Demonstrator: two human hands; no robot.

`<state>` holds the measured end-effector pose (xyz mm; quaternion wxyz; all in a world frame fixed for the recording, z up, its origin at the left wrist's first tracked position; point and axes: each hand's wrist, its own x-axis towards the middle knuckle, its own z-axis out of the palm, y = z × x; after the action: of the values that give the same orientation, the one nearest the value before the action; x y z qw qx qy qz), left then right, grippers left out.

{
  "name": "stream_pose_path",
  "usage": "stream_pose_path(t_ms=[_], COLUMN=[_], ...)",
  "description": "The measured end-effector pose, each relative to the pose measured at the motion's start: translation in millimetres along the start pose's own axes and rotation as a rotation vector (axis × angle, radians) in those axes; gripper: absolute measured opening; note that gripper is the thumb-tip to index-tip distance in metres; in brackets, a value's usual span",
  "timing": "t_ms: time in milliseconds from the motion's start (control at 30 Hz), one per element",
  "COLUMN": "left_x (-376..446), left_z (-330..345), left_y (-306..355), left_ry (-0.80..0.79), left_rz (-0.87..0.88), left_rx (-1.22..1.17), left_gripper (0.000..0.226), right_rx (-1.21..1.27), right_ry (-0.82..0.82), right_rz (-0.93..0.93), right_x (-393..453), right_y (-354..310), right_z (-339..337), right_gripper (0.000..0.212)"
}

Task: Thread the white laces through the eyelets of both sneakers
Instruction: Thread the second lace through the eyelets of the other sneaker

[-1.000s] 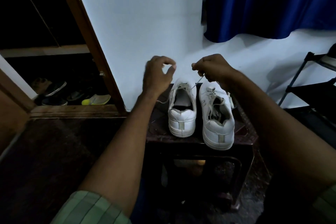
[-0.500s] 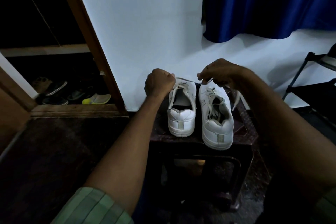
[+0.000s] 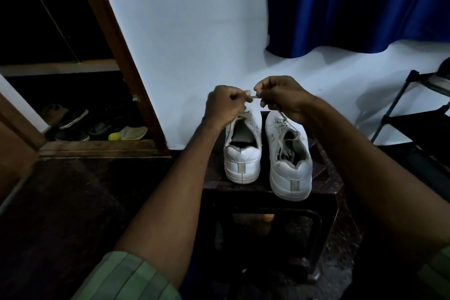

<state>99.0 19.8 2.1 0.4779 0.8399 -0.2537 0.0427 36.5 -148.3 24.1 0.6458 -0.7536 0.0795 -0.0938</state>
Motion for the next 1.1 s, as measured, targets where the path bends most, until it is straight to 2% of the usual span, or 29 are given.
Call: stream_pose_path(t_ms=[100,200,300,400,467,567,633,733,867,967,1033,1100], left_x=[2,6,6,3,3,-1,-7,-9,-8,-7,-4,-3], left_z=[-10,-13,-13,-15,-16,-18,-18,-16,-18,-21,-23,-24], left_y=[-7,-17,-23,-24,-23,-17,-8,-3,-5,-7,-11,-14], left_ry=[0.233,0.263,0.267,0.309,0.264,0.016,-0.152,-0.234,-0.245,-0.202,-0.167,-0.113], left_rz=[-0.075,-0.125,-0.136,-0.093,-0.042,0.005,0.011,-0.011,0.012,0.036,0.071,0.083], left_rx=[0.113,0.123,0.176,0.154,0.134,-0.007,-0.124,-0.183,-0.214,-0.135,-0.037,0.017], left_gripper=[0.029,0.03,0.025,0.012,0.007,0.008,0.019,0.037,0.022,0.017,0.02,0.02], right_rx=[-0.11,-0.134,0.021,0.365,0.599,0.756,0.742,0.707,0.702,0.655,0.401,-0.046], right_ry=[-0.043,-0.141,-0.127,-0.021,0.064,0.131,0.164,0.228,0.221,0.223,0.26,0.338], right_rz=[0.091,0.197,0.254,0.286,0.276,0.245,0.206,0.144,0.08,0.058,0.077,0.096], right_x=[2,0,-1,0,4,6,5,5,1,-2,-3,-1], right_y=[0,0,-4,-9,-9,-6,-6,-3,-1,-2,-1,5], right_z=[-9,-14,-13,-7,0,14,24,35,43,40,35,32], right_gripper=[0.011,0.01,0.023,0.037,0.047,0.053,0.05,0.052,0.05,0.041,0.032,0.038])
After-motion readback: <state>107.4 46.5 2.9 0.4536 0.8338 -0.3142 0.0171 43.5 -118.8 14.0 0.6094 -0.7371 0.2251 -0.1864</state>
